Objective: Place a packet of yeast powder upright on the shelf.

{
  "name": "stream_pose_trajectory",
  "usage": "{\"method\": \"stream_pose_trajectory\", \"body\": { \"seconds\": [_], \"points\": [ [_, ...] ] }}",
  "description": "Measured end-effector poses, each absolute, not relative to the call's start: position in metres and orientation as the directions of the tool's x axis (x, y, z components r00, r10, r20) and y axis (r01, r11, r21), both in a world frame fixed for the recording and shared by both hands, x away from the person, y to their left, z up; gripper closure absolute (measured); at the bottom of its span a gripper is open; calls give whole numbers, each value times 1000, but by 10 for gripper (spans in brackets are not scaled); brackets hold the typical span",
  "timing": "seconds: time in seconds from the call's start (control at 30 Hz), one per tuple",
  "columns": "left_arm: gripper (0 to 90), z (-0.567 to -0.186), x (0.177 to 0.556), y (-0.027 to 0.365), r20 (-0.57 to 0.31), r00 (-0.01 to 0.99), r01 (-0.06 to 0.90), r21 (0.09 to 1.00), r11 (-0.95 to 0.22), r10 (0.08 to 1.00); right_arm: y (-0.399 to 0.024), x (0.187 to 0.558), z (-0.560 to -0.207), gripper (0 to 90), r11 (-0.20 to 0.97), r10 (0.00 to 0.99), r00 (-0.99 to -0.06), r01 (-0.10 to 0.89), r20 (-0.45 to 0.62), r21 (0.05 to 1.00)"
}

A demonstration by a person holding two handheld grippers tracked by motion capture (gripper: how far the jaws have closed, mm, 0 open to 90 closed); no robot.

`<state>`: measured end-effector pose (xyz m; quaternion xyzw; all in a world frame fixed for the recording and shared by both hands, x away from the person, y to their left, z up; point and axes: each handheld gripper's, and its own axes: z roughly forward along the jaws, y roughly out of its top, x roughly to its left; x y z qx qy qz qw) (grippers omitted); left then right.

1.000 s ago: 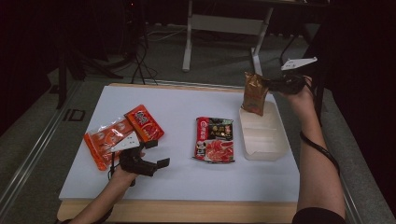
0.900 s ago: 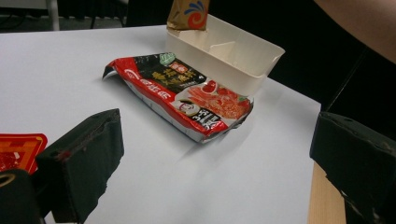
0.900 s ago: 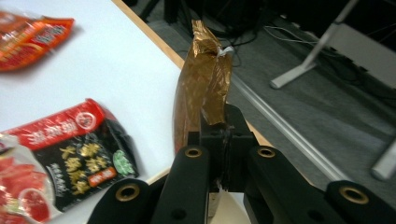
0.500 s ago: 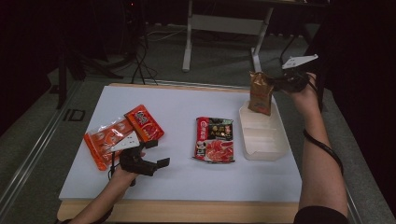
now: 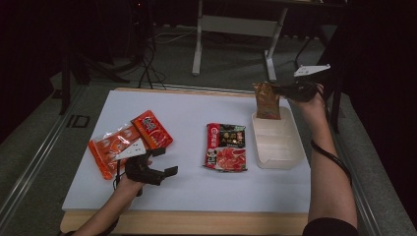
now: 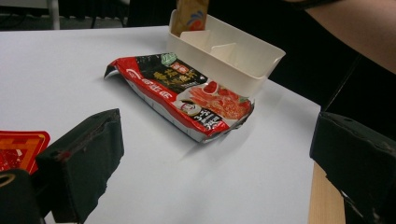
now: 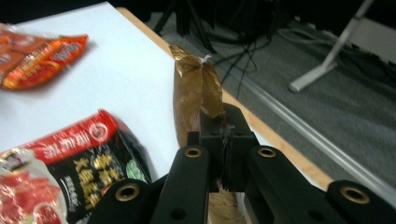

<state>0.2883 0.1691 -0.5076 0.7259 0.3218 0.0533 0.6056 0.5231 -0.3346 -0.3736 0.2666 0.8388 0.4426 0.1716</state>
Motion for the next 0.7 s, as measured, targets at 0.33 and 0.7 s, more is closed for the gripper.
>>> {"method": "stream_pose_trajectory", "body": {
  "seconds": [0.33,0.7],
  "points": [
    [31,-509,289,168,-314,787,406,912,-62,532,-354,522,-403,879,428,672,-741,373,-14,823],
    [32,-508,289,167,-301,788,394,917,-64,537,-371,519,-406,797,368,756,-655,438,11,821]
  ]
}}
